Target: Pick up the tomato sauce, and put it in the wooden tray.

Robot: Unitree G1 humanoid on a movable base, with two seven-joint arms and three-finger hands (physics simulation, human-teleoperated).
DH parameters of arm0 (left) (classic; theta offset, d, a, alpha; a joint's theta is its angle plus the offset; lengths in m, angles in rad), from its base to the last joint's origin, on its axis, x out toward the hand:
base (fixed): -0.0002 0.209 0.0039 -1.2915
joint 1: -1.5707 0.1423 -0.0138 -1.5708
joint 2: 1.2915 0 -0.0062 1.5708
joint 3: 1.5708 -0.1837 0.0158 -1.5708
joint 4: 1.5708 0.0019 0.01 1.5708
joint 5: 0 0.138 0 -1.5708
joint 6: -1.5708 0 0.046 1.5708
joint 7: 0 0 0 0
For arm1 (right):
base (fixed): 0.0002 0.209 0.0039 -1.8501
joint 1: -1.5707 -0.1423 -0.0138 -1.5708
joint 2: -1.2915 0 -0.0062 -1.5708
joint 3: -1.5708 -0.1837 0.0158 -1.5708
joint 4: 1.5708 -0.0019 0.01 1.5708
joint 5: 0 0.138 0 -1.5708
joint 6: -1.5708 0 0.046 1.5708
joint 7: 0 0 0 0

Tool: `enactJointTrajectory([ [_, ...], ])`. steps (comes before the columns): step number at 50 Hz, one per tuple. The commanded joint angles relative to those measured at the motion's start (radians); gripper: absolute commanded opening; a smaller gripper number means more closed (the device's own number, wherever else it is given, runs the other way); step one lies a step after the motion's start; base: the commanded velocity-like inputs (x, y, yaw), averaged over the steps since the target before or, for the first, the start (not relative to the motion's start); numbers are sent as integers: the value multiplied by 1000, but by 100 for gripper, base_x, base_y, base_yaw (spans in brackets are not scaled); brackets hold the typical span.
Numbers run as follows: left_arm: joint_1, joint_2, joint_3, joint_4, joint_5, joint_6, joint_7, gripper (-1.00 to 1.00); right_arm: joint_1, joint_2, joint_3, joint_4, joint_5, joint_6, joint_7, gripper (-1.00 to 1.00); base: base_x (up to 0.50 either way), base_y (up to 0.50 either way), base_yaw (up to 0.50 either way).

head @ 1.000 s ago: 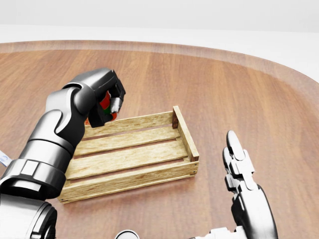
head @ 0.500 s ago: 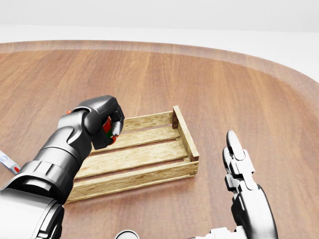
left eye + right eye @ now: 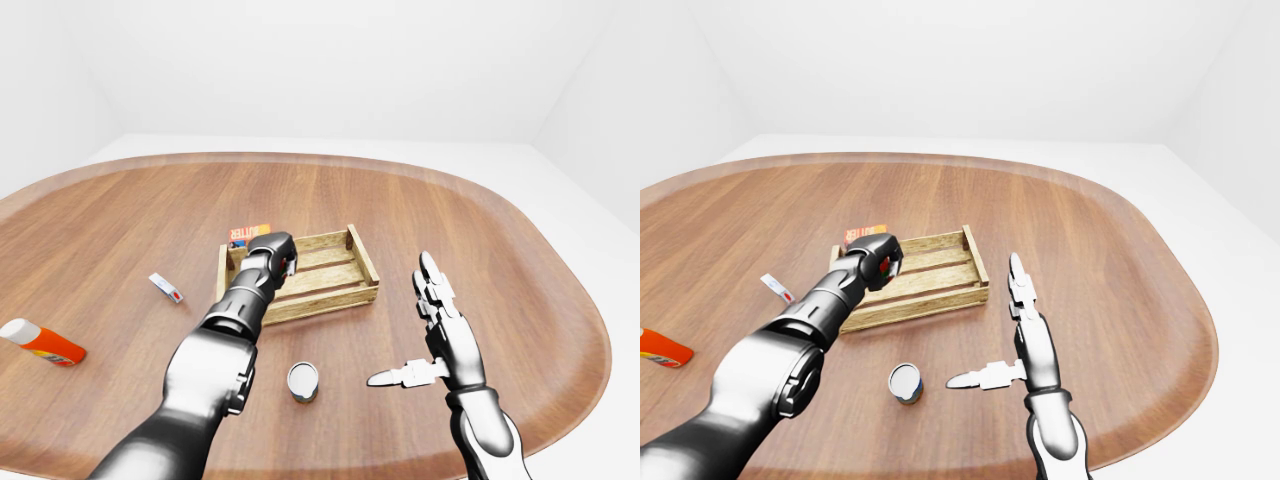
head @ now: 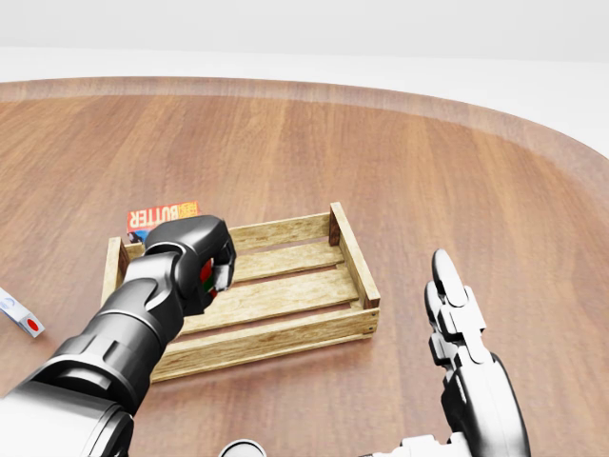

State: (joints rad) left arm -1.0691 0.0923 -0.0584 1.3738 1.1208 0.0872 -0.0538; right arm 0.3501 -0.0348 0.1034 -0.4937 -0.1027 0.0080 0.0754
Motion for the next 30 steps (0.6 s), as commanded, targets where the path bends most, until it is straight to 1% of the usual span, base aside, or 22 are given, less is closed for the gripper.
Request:
enactJointTrajectory([
  [1, 38, -6, 10, 8, 29, 0, 16, -100, -6, 1, 2, 7, -3, 0, -2, 100, 0, 0, 0],
  [8, 47, -5, 22, 11, 41, 0, 27, -100, -8, 0, 5, 9, -6, 1, -5, 100, 0, 0, 0],
  [10, 52, -5, 17, 13, 54, 0, 26, -100, -7, 0, 5, 7, -5, 0, -5, 100, 0, 0, 0],
  [16, 55, 0, 39, 14, 45, 0, 35, -100, -7, 0, 7, 7, -8, 1, -6, 100, 0, 0, 0],
  [18, 55, 3, 37, 14, 49, 0, 63, -100, -6, 0, 7, 5, -8, 0, -8, 100, 0, 0, 0],
  [20, 55, 5, 41, 15, 48, 0, 61, -100, -5, 0, 8, 4, -11, 0, -10, 100, 0, 0, 0],
  [21, 55, 6, 39, 15, 52, 0, 81, -100, -5, 0, 10, 3, -12, 0, -10, 100, 0, 0, 0],
  [24, 53, 8, 43, 15, 50, 0, 83, -100, -8, 0, 13, 6, -17, 1, -14, 100, 0, 0, 0],
  [26, 50, 10, 45, 15, 50, 0, 110, -100, -9, -1, 15, 7, -18, 3, -15, 100, 0, 0, 0],
  [27, 47, 11, 45, 14, 49, 0, 106, -82, -9, -1, 14, 6, -17, 3, -15, 100, 0, 0, 0],
  [28, 46, 11, 44, 14, 50, 0, 111, -76, -8, -2, 14, 6, -17, 3, -15, 100, 0, 0, 0],
  [29, 42, 12, 45, 14, 50, 0, 113, -43, -7, -2, 13, 4, -16, 3, -15, 100, 0, 0, 0],
  [30, 41, 13, 44, 14, 51, 0, 118, -20, -6, -2, 14, 3, -16, 2, -15, 100, 0, 0, 0],
])
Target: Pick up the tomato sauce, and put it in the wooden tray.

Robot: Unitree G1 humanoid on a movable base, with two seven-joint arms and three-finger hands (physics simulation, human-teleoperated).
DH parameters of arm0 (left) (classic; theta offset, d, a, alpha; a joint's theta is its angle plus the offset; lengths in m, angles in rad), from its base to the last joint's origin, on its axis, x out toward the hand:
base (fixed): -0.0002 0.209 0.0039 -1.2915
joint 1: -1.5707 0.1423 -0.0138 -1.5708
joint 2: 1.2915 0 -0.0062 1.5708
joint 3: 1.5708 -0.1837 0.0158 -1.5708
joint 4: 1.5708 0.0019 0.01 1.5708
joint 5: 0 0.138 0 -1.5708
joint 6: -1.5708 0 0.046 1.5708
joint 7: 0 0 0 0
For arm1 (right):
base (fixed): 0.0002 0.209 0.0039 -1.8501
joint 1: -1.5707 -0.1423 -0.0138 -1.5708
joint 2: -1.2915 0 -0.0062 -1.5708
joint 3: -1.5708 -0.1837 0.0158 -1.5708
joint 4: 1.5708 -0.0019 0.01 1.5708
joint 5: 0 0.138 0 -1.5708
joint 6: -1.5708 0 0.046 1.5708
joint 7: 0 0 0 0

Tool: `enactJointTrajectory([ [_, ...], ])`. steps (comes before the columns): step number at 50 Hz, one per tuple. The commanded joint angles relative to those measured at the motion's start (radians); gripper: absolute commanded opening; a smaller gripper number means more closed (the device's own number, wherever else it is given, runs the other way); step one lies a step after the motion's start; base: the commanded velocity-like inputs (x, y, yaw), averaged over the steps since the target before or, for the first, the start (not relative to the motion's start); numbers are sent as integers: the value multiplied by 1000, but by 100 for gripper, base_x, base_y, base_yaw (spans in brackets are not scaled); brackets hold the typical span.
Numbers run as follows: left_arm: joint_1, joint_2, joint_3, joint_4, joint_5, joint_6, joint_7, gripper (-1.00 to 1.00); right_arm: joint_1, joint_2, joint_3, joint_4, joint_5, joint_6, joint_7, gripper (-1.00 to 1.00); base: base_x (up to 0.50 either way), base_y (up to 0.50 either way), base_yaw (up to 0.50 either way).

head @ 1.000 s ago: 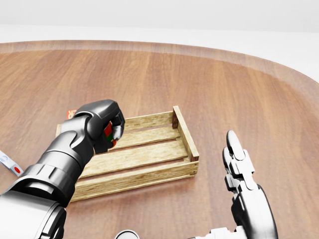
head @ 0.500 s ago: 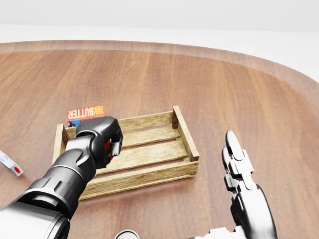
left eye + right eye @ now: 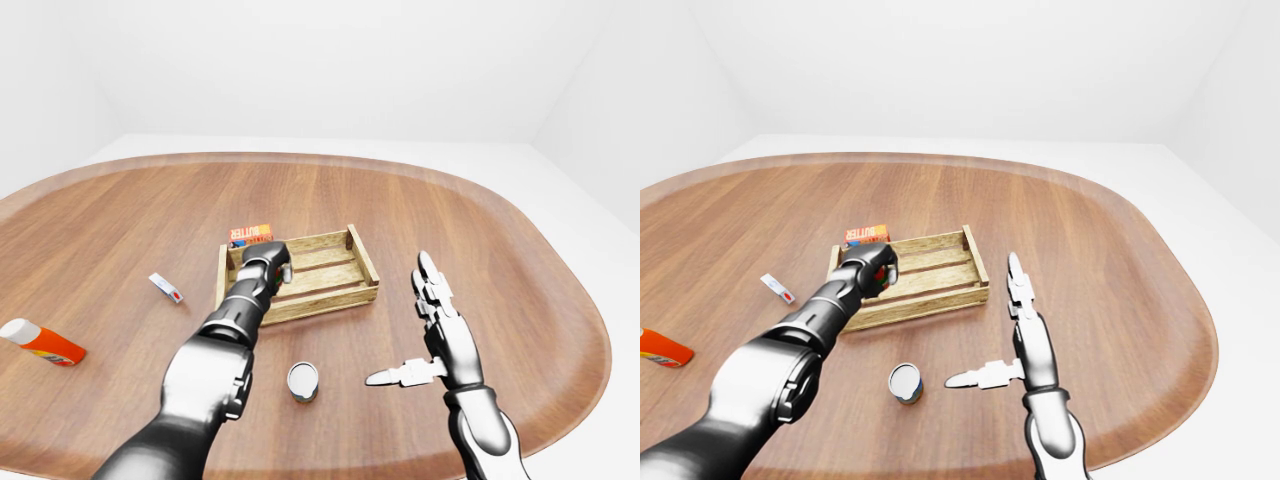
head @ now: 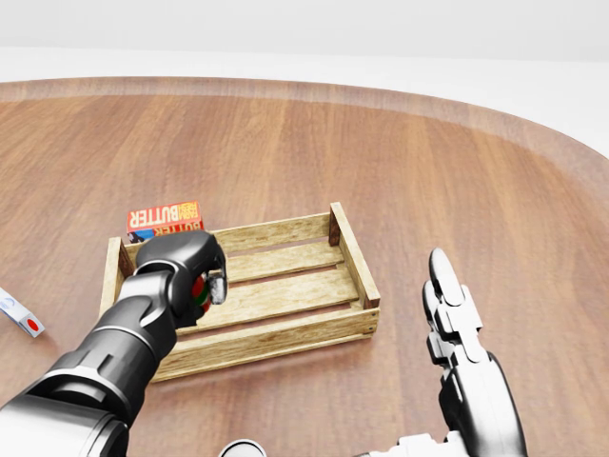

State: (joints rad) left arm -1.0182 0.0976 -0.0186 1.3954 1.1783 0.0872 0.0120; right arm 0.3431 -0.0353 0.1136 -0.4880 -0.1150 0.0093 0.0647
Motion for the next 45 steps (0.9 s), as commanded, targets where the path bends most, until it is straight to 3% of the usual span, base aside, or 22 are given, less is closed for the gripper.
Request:
enactJointTrajectory([
  [1, -11, 8, 5, -8, -8, 0, 56, 21, 1, -1, 4, -3, -4, 1, -5, 100, 0, 0, 0],
  [2, -12, 8, 5, -8, -9, 0, 51, 100, 1, -2, 4, -2, -4, 1, -5, 100, 0, 0, 0],
  [45, 4, -5, -23, -10, 45, 0, 43, 100, -4, -2, 5, 8, -10, 1, -4, 100, 0, 0, 0],
])
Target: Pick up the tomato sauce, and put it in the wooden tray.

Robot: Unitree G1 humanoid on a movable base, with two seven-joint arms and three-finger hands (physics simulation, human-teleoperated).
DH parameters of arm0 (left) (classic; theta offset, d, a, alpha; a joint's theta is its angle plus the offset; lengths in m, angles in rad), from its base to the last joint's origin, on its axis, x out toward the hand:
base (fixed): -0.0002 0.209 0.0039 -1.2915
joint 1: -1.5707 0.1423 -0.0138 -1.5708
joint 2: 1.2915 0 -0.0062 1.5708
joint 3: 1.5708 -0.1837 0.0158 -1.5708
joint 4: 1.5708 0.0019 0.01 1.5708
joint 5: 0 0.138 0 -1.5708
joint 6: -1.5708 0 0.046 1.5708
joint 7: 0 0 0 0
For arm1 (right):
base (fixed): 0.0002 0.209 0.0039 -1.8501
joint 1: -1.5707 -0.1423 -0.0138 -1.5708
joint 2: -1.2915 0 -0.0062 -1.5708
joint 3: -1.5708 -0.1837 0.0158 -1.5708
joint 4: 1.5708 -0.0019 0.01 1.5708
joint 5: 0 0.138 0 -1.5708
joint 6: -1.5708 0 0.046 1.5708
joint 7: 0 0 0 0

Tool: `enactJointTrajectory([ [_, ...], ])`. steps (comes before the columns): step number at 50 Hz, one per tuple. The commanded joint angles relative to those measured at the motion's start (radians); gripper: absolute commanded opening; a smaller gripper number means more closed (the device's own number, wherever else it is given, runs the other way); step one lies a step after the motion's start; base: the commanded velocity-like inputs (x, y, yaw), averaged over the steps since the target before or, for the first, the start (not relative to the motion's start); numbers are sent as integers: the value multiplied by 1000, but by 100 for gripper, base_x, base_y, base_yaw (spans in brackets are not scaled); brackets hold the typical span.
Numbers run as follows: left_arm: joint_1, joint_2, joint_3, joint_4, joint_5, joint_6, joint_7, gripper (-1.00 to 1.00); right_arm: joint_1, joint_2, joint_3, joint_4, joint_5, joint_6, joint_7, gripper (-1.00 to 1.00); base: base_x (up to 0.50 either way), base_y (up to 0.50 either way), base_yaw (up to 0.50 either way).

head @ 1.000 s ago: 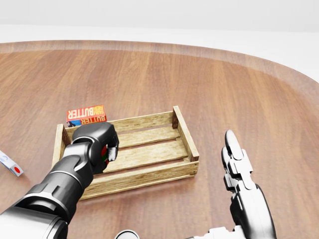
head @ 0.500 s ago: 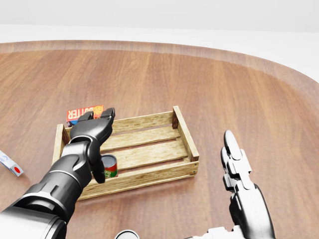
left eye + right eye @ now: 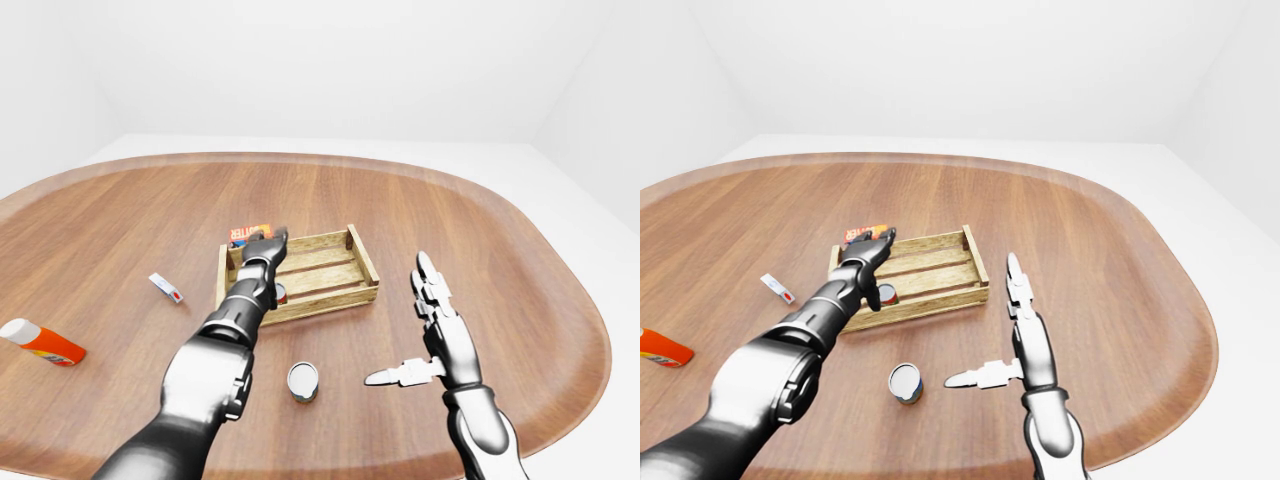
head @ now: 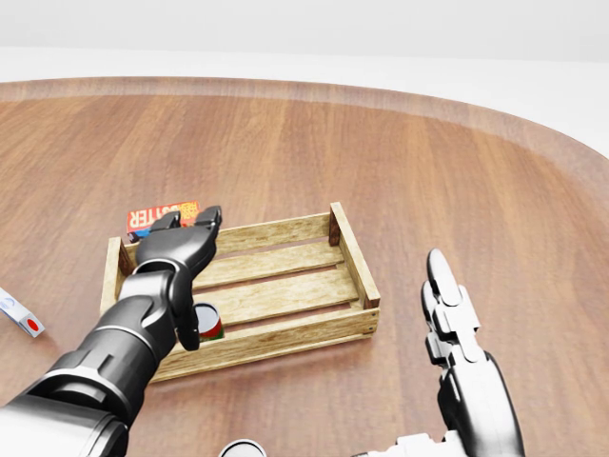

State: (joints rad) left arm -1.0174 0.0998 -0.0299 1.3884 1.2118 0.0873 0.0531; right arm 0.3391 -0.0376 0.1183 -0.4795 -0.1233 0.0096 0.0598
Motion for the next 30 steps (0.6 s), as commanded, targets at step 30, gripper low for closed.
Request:
enactJointTrajectory([
  [30, 440, -33, -89, -904, 127, 0, -53, 100, 6, -3, 9, -12, -12, 7, -1, 100, 0, 0, 0],
])
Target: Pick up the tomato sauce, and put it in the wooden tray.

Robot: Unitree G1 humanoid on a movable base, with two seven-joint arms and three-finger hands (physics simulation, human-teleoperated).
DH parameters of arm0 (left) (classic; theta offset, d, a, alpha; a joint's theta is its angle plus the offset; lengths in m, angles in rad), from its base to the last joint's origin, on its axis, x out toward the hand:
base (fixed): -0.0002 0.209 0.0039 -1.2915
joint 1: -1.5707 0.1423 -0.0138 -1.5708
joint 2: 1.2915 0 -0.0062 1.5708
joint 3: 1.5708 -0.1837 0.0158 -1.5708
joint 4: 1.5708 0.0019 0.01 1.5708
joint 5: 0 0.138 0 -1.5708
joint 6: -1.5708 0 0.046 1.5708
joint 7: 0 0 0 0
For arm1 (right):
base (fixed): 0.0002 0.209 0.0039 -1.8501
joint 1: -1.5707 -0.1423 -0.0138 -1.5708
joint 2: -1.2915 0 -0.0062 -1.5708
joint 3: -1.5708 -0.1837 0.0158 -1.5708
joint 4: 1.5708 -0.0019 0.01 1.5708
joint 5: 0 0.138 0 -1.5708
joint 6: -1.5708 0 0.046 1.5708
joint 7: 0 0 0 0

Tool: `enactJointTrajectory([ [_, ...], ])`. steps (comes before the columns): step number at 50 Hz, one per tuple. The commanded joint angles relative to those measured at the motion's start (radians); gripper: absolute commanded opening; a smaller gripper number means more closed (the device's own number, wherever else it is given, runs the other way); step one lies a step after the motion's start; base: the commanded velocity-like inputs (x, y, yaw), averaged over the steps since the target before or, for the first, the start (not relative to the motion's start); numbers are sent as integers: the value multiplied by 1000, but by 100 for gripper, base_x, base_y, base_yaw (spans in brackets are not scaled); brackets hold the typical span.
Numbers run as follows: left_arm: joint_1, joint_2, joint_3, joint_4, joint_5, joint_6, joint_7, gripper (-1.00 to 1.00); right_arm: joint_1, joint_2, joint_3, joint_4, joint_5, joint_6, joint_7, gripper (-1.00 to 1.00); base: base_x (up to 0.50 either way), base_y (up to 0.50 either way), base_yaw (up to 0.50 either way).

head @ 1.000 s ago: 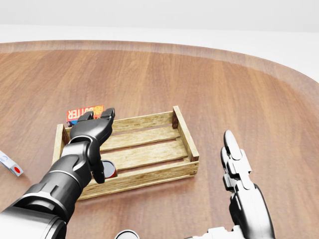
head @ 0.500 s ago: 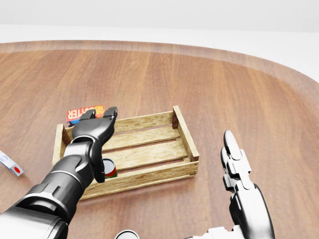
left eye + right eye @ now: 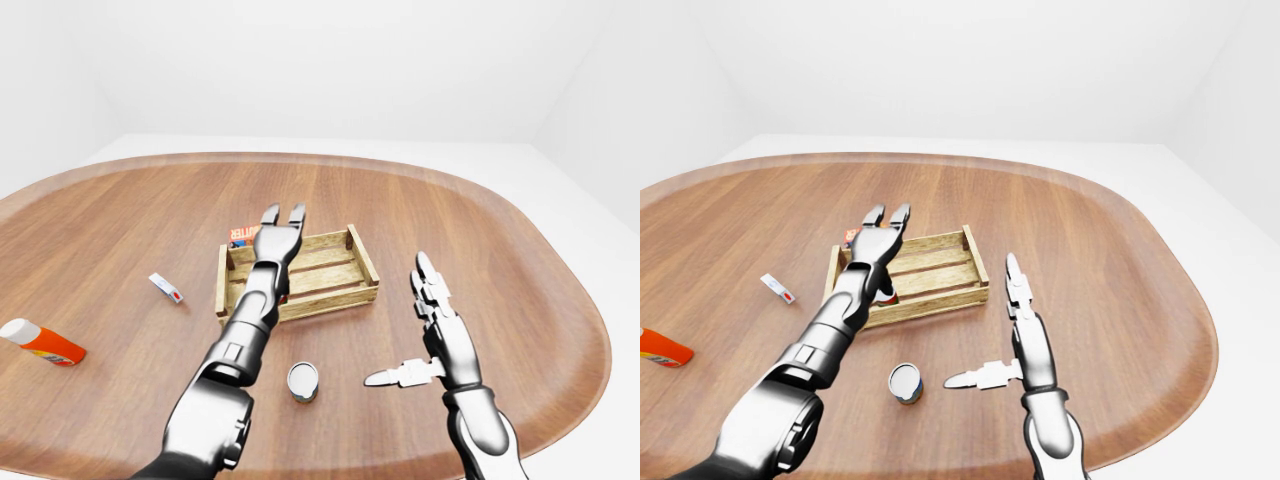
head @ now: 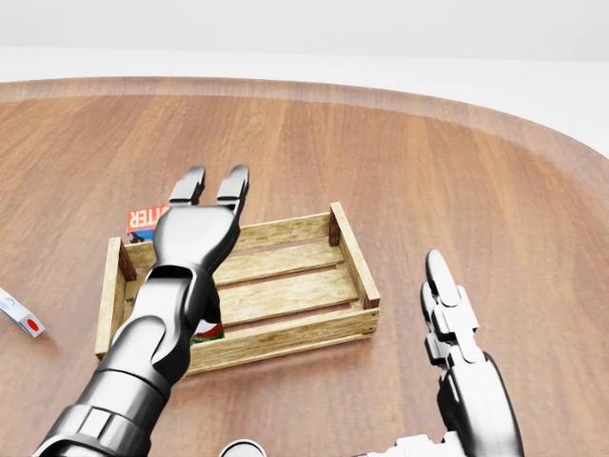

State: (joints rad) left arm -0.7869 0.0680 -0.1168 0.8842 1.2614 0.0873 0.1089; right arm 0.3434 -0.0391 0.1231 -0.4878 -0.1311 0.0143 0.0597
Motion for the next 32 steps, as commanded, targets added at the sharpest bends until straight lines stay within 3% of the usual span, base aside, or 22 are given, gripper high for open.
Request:
enactJointTrajectory([
  [1, 240, -2, -1, -452, 92, 0, -119, 100, 1, -1, 1, -2, -2, 3, -1, 100, 0, 0, 0],
  [9, 485, -12, 29, -931, 121, 0, -224, 100, 3, -3, 4, -4, -4, 0, -1, 100, 0, 0, 0],
  [15, 657, -32, 39, -1179, 177, 0, -162, 100, 2, -2, 5, -2, -6, -2, -2, 100, 0, 0, 0],
  [19, 768, -40, 20, -1333, 128, 0, -151, 100, -1, -3, 8, 2, -10, -1, -4, 100, 0, 0, 0],
  [25, 897, -54, 19, -1516, 75, 0, -79, 100, 5, -3, 3, -4, -4, -3, -2, 100, 0, 0, 0],
  [26, 950, -51, 12, -1555, 41, 0, -51, 100, 5, -2, 5, -4, -6, -3, -2, 100, 0, 0, 0],
  [31, 1043, -51, 19, -1602, -3, 0, 10, 100, 6, -4, 9, -4, -10, -4, -4, 100, 0, 0, 0],
  [32, 1062, -50, 21, -1614, -13, -10, 21, 100, 7, -4, 9, -5, -9, -4, -5, 100, 0, 0, 0],
])
